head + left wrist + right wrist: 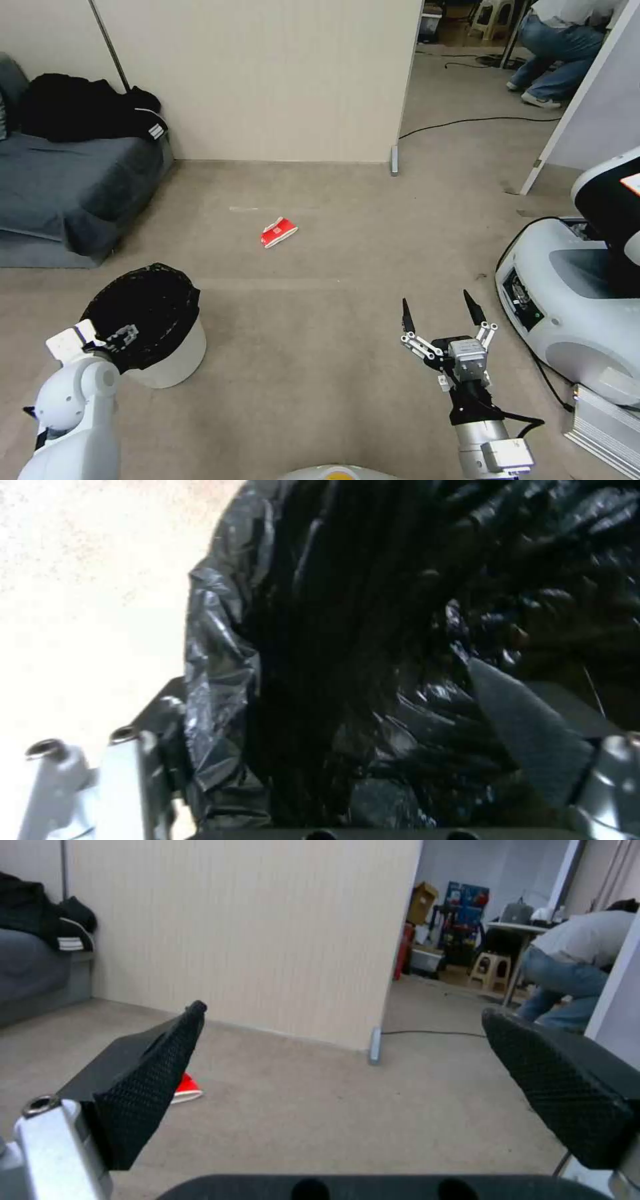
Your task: Pick up the trash bin, then pick up the garbage from the floor and place it into the trash bin.
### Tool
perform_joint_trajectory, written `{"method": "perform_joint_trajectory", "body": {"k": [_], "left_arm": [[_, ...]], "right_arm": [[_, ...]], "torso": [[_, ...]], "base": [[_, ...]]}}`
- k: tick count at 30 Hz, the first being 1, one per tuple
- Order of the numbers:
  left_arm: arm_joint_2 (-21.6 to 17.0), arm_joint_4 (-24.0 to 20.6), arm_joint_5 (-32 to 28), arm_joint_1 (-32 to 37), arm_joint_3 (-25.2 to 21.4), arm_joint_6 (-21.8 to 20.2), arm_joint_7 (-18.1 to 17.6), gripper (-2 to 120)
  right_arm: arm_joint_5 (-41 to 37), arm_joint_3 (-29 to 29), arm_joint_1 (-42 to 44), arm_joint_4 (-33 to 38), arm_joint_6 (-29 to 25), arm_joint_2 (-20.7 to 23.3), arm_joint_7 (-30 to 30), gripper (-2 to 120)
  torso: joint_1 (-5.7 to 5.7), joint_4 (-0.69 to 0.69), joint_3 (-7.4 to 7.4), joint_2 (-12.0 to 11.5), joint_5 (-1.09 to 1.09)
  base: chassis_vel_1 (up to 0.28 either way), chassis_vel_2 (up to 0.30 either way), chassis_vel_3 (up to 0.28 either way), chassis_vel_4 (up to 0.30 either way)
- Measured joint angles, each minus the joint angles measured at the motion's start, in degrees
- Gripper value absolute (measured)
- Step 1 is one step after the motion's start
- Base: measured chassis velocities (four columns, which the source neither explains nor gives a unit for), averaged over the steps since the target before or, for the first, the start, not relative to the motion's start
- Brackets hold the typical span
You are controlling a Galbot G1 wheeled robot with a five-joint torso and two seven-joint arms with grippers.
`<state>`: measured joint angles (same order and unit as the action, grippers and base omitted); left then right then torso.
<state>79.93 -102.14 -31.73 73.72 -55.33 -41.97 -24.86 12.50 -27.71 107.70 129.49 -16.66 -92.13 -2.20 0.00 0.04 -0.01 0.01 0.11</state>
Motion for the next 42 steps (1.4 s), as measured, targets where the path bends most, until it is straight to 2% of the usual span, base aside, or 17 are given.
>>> {"method": "perform_joint_trajectory", "body": {"k": [6,14,17,24,42], "left_arm": [[0.1,1.3,0.0,-0.4,0.1,0.1,-0.1,69],[0.1,1.6,0.0,0.1,0.1,0.1,-0.1,50],[0.3,1.6,0.0,0.3,0.1,0.1,0.0,39],[1.1,2.1,0.4,0.8,0.1,0.1,0.3,23],[2.1,2.1,0.6,3.0,0.0,0.2,1.0,22]], "right_arm": [[0.0,-0.2,0.0,-0.2,-0.2,0.0,0.0,100],[0.0,0.0,-0.1,-0.2,-0.3,0.0,0.0,100],[0.0,0.1,0.0,-0.2,-0.3,0.0,-0.1,100],[0.0,0.0,0.0,0.1,-0.3,0.0,-0.1,100],[0.1,0.1,0.0,0.3,-0.2,0.0,-0.4,100]], "torso": [[0.0,-0.01,-0.01,0.0,0.05],[-0.01,-0.03,-0.01,0.0,-0.04],[0.0,-0.03,0.0,0.0,-0.08],[-0.01,-0.03,-0.01,0.0,-0.05],[0.0,-0.02,0.0,0.0,-0.03]], "base": [[0.0,0.0,0.0,0.0],[0.0,0.0,0.0,0.0],[0.0,0.0,0.0,0.0],[0.0,0.0,0.0,0.0],[0.0,0.0,0.0,0.0]]}}
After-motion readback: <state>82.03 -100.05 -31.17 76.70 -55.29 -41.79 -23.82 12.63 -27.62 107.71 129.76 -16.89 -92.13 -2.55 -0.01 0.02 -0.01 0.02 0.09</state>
